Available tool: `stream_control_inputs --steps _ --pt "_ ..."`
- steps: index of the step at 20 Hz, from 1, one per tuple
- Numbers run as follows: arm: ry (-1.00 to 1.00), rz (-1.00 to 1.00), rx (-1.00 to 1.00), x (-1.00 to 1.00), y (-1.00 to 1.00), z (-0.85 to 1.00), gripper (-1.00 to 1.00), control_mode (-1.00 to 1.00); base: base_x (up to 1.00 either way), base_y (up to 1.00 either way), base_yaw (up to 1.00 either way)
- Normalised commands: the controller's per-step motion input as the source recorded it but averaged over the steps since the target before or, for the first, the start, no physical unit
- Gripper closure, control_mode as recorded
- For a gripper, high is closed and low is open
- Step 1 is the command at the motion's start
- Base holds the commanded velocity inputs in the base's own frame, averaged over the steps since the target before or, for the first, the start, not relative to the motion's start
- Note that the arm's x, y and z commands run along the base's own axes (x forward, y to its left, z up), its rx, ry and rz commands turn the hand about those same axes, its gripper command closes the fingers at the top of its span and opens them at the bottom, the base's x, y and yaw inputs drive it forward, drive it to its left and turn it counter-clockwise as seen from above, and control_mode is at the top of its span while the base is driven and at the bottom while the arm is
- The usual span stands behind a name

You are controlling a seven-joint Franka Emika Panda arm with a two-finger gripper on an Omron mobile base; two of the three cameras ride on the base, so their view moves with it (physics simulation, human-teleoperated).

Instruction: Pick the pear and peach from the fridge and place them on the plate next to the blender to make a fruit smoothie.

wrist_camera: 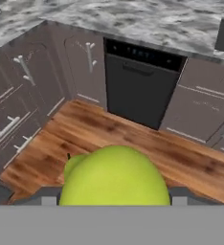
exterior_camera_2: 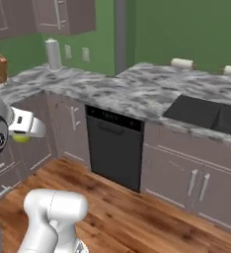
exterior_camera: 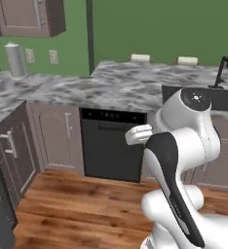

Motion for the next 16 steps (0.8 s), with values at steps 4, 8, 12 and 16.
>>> stream_control_inputs --steps 4,8,12,16 --pt "0.0 0.0 0.0 0.0 0.0 0.0 1.0 1.0 0.06 -0.09 -0.78" --pt "0.0 0.0 0.0 0.0 0.0 0.0 1.0 1.0 0.12 -0.14 -0.72" --pt "0.0 0.0 0.0 0.0 0.0 0.0 1.0 1.0 0.11 -0.19 -0.69" --pt "0.0 0.0 0.0 0.0 0.0 0.0 1.0 1.0 0.16 -0.11 -0.64"
